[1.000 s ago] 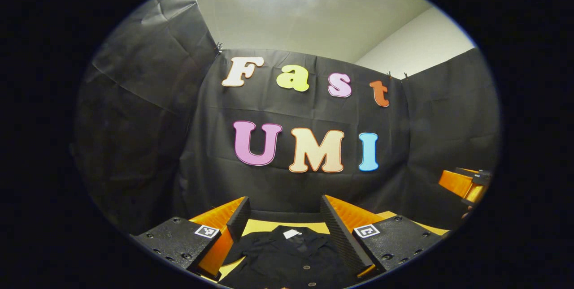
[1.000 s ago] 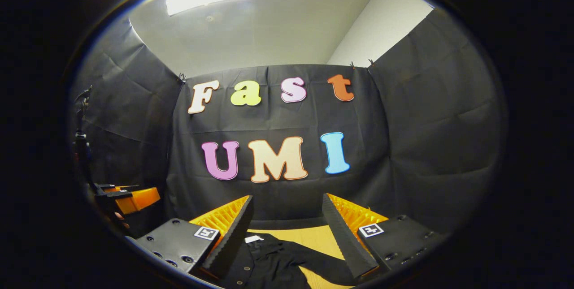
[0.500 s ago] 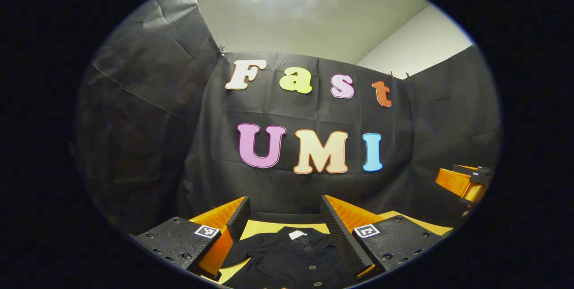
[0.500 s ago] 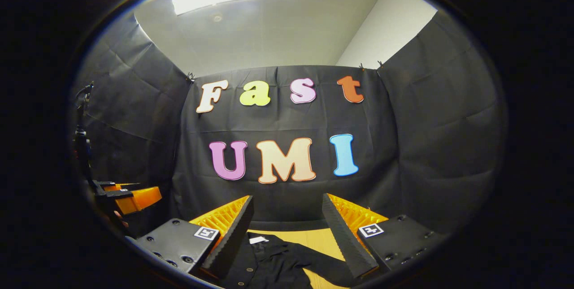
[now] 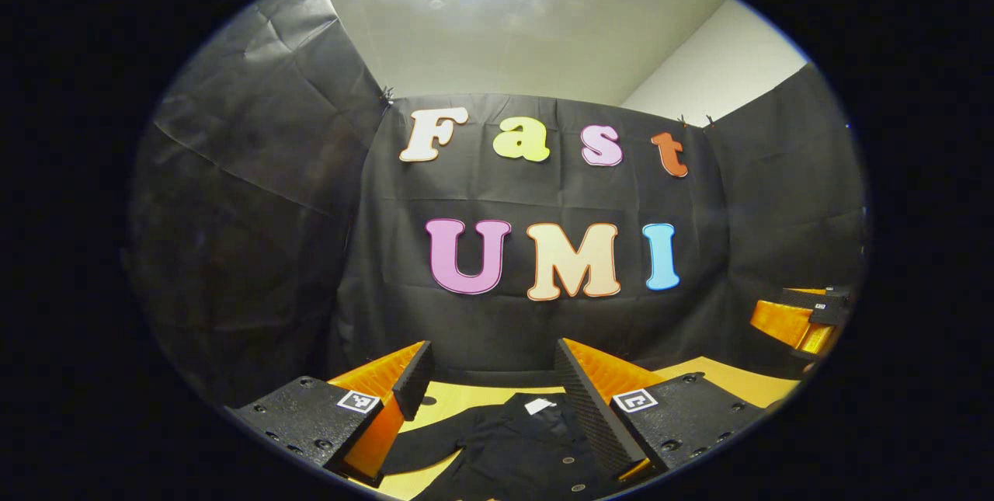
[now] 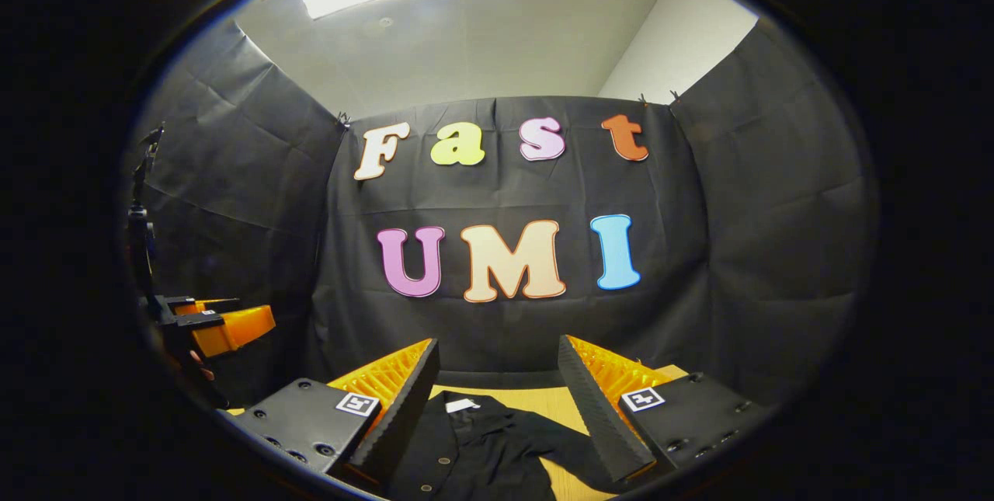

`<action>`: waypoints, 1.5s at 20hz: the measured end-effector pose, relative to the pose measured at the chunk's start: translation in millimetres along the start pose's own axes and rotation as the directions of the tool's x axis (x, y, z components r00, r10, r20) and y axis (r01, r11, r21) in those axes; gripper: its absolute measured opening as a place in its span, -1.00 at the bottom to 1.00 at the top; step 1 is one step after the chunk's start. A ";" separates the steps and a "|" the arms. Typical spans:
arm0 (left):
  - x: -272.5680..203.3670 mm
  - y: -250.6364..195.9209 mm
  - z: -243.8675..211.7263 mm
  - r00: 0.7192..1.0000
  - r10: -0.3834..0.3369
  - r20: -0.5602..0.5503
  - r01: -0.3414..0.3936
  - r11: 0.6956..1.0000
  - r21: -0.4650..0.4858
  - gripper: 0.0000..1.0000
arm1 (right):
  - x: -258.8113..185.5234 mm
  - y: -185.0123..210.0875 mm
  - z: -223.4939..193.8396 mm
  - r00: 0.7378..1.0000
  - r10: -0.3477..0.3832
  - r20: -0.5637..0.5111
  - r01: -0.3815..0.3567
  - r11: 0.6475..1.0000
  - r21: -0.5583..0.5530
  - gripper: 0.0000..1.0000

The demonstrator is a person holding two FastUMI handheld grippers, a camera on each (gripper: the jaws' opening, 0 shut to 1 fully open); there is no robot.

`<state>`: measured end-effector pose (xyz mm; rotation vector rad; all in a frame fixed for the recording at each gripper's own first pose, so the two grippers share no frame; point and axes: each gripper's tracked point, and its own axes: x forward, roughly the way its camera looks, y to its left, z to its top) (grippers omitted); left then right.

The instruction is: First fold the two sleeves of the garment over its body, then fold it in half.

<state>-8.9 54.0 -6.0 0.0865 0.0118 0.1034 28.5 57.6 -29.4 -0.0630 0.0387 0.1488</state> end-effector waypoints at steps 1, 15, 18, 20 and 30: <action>1.3 0.6 -1.4 1.000 0.000 -0.002 0.000 1.000 -0.002 0.84 | 1.8 -0.1 -0.9 1.000 0.002 -0.004 -0.002 1.000 -0.003 0.87; 8.8 -13.5 -5.3 1.000 0.015 -0.010 -0.015 1.000 0.001 0.84 | 14.2 -141.2 -72.7 0.965 -0.207 -0.160 0.179 0.968 -0.178 0.96; 9.2 -17.1 -4.4 1.000 0.020 -0.009 -0.020 1.000 0.016 0.84 | 10.3 -183.0 -112.1 0.933 -0.257 -0.251 0.203 0.954 -0.222 0.96; 9.4 -20.3 -3.8 1.000 0.024 -0.009 -0.024 0.999 0.023 0.84 | 7.3 -209.6 -144.1 0.902 -0.284 -0.326 0.207 0.945 -0.252 0.96; 9.4 -50.0 -19.4 0.997 0.048 -0.052 -0.045 0.997 0.056 0.84 | -55.8 -288.3 -329.5 0.527 -0.281 -0.802 0.220 0.957 -0.191 1.00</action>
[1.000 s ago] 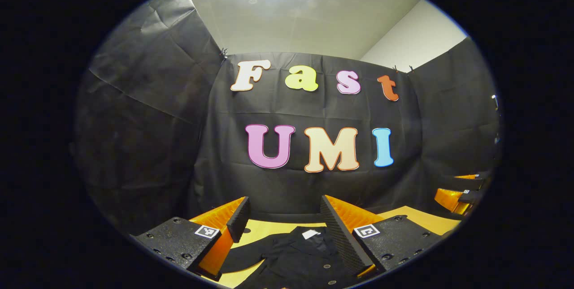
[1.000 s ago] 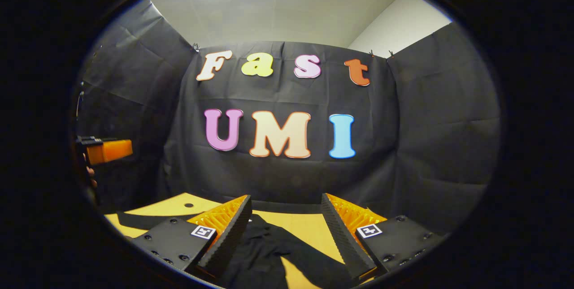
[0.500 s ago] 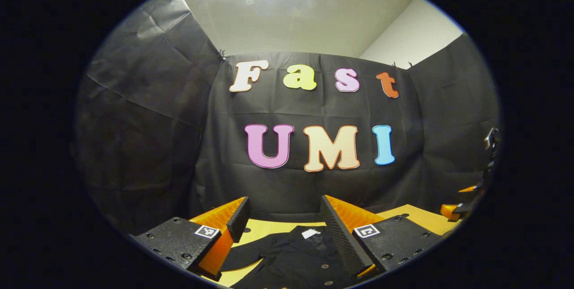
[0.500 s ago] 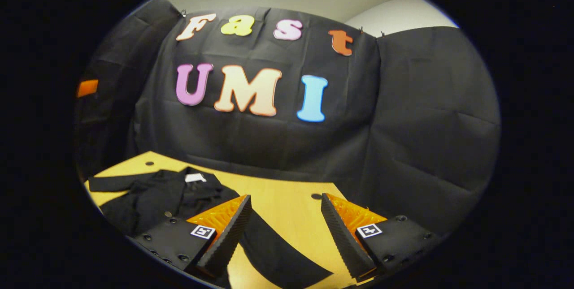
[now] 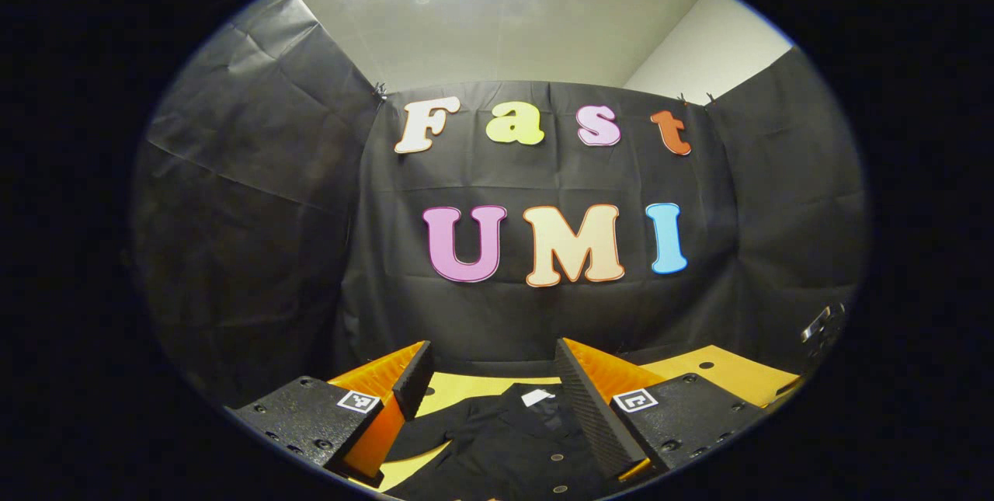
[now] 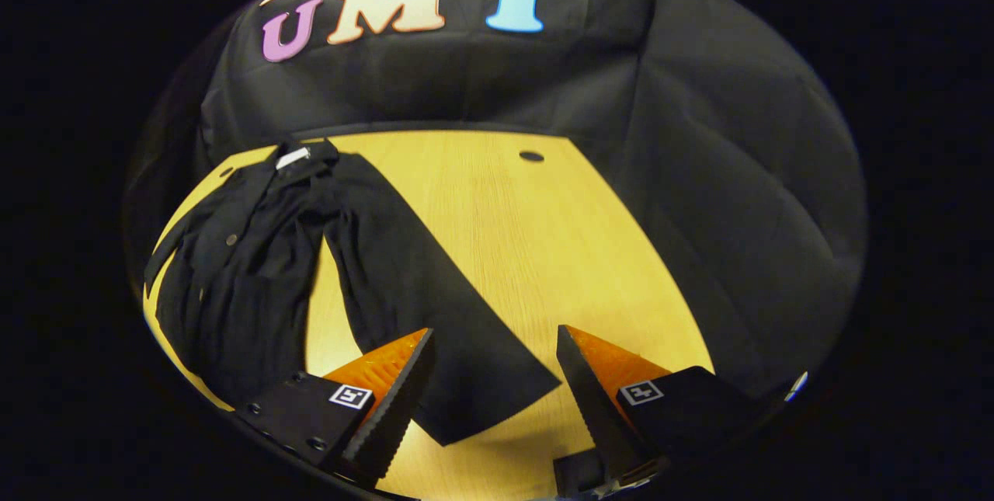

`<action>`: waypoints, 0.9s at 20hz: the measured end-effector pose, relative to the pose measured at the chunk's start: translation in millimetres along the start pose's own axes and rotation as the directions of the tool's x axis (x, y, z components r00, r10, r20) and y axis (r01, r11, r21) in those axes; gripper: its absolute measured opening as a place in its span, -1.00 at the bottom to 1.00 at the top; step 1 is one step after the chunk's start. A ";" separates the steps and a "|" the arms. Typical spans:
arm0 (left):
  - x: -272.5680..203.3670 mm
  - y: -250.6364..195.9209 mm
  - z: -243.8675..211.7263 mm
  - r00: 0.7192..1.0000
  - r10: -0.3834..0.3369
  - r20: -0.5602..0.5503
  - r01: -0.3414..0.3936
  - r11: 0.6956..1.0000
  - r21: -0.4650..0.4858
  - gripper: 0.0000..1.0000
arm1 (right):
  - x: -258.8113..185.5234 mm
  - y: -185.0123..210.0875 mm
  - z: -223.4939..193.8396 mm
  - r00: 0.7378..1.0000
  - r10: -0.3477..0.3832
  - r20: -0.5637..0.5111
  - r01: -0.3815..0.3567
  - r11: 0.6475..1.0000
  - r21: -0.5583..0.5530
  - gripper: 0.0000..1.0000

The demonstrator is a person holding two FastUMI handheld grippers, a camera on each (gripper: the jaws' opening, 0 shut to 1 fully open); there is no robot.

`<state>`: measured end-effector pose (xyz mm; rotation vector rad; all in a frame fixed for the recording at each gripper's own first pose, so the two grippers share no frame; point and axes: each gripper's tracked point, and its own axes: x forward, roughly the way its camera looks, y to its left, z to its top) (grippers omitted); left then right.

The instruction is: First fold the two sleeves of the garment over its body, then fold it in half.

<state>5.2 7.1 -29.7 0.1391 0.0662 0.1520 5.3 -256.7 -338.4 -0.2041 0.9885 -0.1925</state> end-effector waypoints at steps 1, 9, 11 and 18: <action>-0.3 -3.4 0.8 1.000 0.001 -0.001 -0.001 1.000 0.007 0.84 | 7.7 0.2 -4.3 0.999 0.008 -0.034 -0.007 1.000 0.008 1.00; -3.2 -22.5 -2.9 1.000 0.018 -0.014 -0.017 0.999 0.051 0.85 | 49.3 10.6 -3.1 0.985 0.100 -0.140 -0.092 0.994 0.061 0.29; -6.2 -23.9 -5.8 0.999 0.022 -0.023 -0.021 0.998 0.055 0.84 | 49.6 9.7 -5.2 0.987 0.105 -0.121 -0.097 0.993 0.068 -0.67; -3.9 -1.1 -23.0 0.999 0.017 -0.051 -0.016 1.000 0.017 0.97 | 26.5 15.0 41.3 0.996 0.082 0.039 -0.090 0.926 0.366 -0.94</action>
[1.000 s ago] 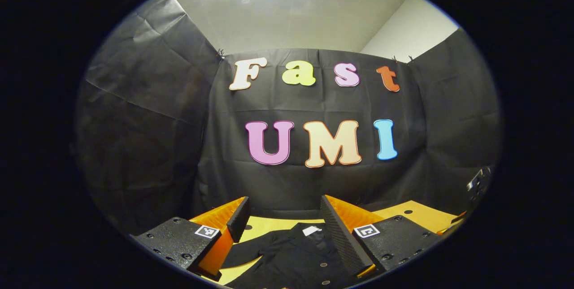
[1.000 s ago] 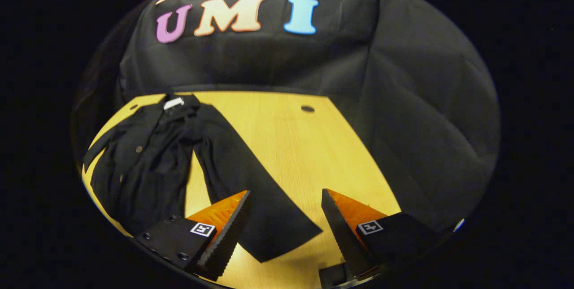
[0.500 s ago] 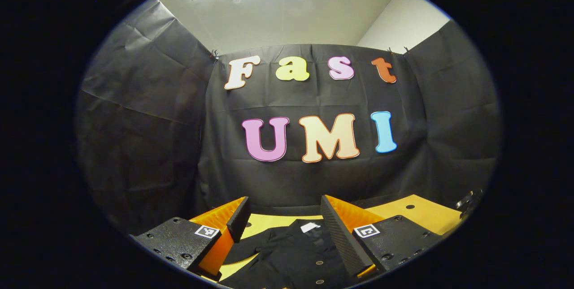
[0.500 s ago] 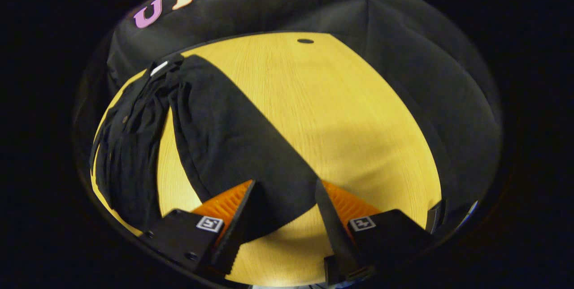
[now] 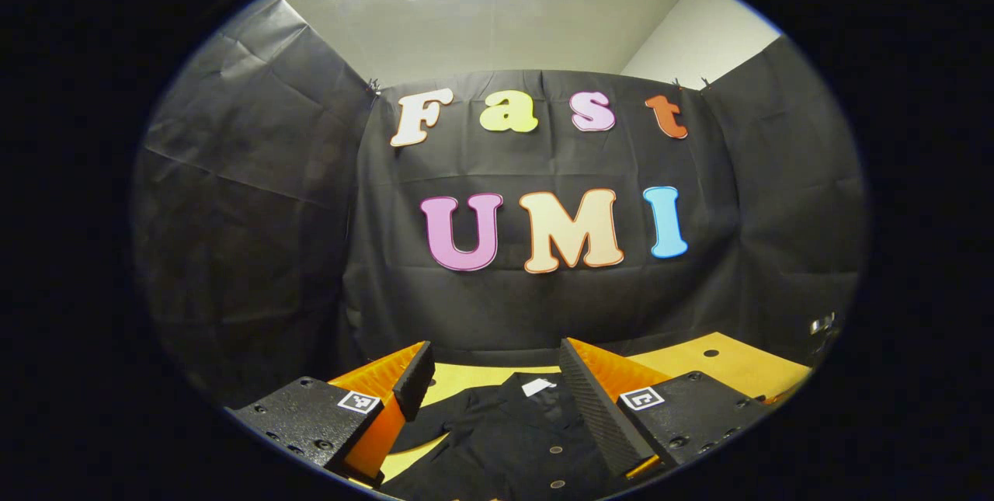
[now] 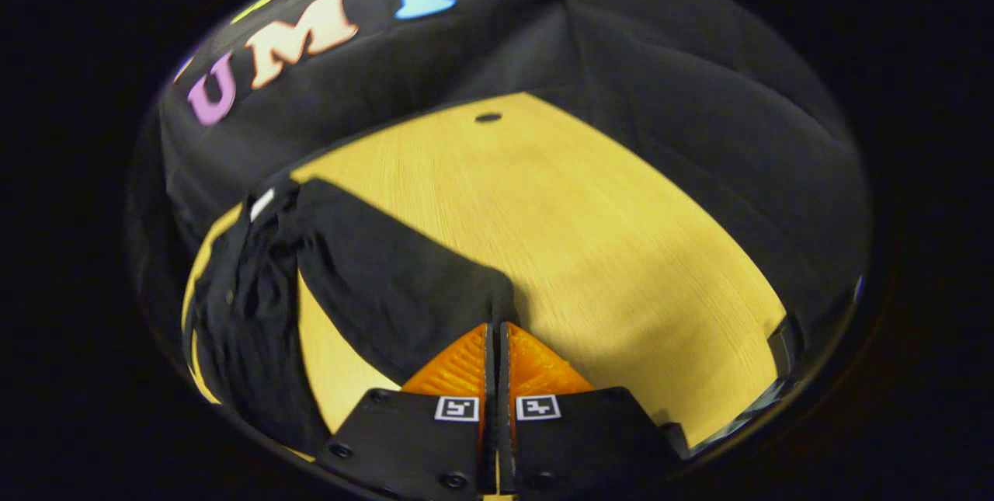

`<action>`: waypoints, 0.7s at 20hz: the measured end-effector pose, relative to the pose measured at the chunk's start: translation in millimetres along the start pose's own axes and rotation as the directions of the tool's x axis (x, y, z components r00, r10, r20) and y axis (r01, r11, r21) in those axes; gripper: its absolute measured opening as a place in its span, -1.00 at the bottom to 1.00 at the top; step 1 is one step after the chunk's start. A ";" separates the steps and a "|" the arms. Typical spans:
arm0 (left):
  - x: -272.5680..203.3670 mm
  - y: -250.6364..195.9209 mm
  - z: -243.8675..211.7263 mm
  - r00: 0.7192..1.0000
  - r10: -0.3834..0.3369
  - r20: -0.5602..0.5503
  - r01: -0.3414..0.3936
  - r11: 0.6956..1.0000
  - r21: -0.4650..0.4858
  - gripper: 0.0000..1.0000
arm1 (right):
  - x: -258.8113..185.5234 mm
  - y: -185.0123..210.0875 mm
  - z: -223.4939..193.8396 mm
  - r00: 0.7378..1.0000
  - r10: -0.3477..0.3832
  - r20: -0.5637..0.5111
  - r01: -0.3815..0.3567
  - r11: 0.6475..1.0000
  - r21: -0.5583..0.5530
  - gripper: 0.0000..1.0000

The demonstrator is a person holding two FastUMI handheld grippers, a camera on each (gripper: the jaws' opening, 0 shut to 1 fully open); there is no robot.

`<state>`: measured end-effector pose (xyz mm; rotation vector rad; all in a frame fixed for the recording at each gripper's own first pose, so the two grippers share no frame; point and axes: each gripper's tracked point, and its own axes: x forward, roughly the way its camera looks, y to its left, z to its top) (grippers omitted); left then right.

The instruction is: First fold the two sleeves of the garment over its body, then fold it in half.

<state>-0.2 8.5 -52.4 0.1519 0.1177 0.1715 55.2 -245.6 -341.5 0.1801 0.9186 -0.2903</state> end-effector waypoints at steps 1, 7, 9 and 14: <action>-0.4 8.3 -1.8 1.000 0.001 -0.004 -0.001 1.000 -0.007 0.97 | -6.8 10.6 9.4 0.999 0.006 0.032 -0.007 1.000 0.006 -0.94; -2.0 68.7 -15.9 0.999 0.016 -0.035 -0.016 1.000 0.010 0.97 | -34.0 108.8 68.4 0.980 0.081 0.182 -0.072 0.996 -0.053 -0.93; -2.1 89.8 -17.7 0.999 0.020 -0.042 -0.020 1.000 0.014 0.97 | -41.3 150.8 80.4 0.967 0.126 0.221 -0.111 0.991 -0.077 -0.94; -4.1 144.5 -34.0 0.997 0.043 -0.065 -0.043 0.999 0.005 0.97 | -59.4 265.2 91.0 0.932 0.237 0.274 -0.188 0.963 -0.192 -0.94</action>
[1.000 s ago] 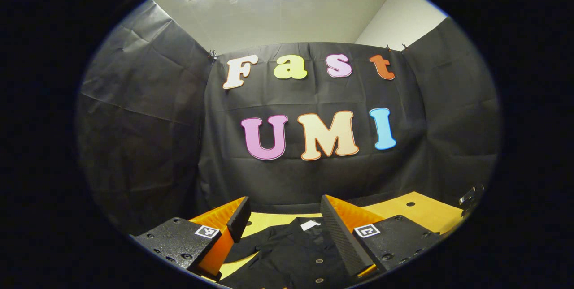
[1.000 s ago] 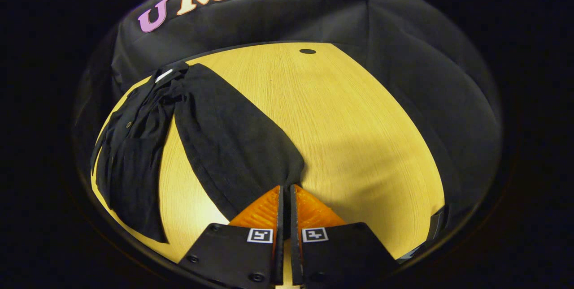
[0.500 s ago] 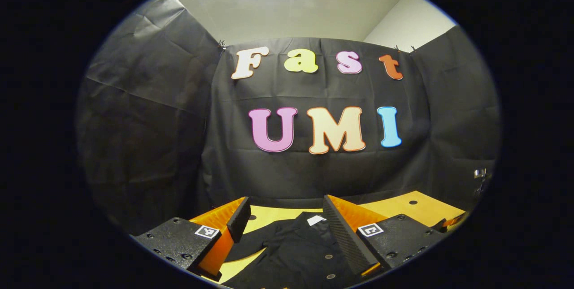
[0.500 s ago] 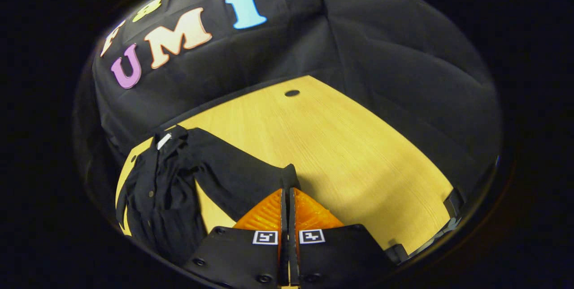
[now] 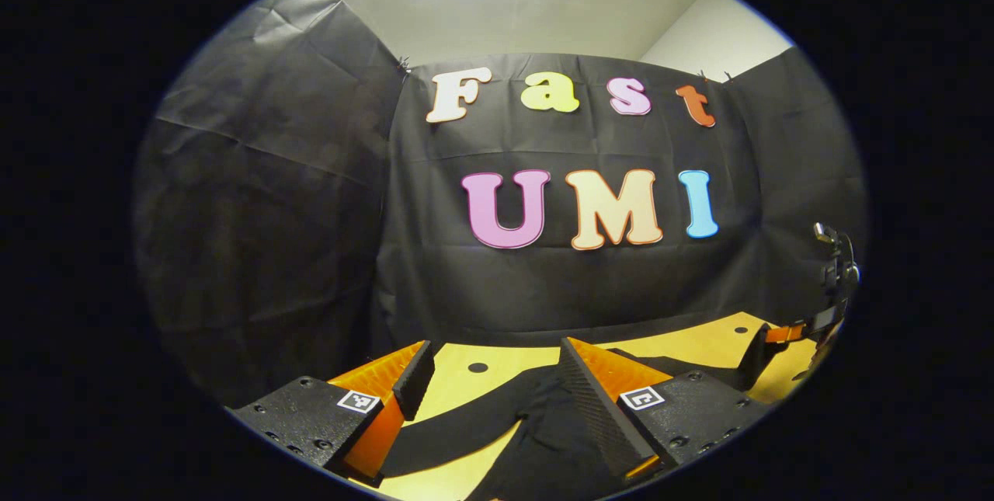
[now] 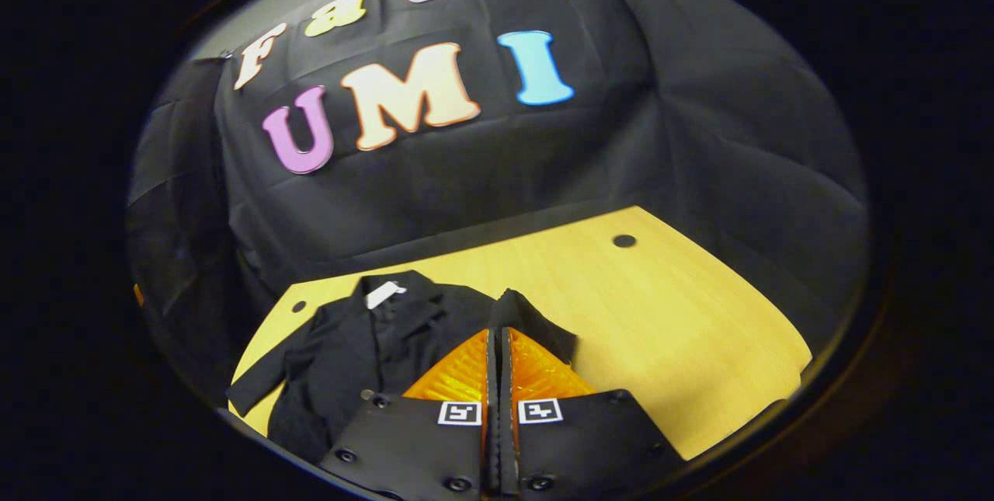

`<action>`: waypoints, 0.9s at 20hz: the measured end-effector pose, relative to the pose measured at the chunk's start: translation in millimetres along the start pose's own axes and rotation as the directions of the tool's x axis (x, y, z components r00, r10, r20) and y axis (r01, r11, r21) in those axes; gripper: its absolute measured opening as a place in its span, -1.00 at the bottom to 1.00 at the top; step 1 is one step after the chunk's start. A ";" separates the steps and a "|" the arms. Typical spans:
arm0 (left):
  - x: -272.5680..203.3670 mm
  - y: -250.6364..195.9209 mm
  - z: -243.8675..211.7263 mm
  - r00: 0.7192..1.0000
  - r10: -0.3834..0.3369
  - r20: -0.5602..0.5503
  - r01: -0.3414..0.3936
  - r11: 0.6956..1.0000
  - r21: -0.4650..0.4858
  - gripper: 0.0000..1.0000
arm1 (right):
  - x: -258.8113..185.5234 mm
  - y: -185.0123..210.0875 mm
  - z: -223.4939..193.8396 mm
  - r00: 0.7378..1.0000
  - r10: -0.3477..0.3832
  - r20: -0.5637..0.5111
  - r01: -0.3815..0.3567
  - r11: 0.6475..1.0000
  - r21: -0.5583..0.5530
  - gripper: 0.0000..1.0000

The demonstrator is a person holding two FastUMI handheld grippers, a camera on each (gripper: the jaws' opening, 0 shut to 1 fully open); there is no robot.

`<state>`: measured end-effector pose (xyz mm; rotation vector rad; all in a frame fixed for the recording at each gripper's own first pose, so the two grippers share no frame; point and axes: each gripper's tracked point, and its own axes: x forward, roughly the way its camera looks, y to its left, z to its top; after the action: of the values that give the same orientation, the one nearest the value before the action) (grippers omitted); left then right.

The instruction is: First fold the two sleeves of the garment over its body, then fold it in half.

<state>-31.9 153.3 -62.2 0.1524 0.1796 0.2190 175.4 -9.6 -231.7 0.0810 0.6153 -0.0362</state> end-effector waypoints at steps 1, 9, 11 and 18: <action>1.1 11.0 -3.9 1.000 0.005 -0.005 -0.005 1.000 -0.001 0.97 | 3.4 24.4 3.6 1.000 0.021 0.010 -0.021 1.000 -0.023 -0.94; 5.3 104.9 -45.5 0.997 0.038 -0.070 -0.040 0.999 -0.019 0.97 | 43.6 184.5 -13.3 0.990 0.139 -0.013 -0.140 0.980 -0.142 -0.94; 3.7 124.5 -56.9 0.994 0.060 -0.095 -0.061 0.998 -0.007 0.97 | 56.3 215.0 -29.0 0.986 0.157 -0.050 -0.164 0.971 -0.173 -1.00; -4.3 153.1 -99.3 0.979 0.095 -0.180 -0.094 0.995 0.016 0.92 | 81.2 307.8 -70.5 0.961 0.243 -0.134 -0.269 0.935 -0.232 -0.94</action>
<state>-86.0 312.9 -132.2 0.1481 0.3544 0.3272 219.0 302.3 -316.0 -0.0811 0.7047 0.3006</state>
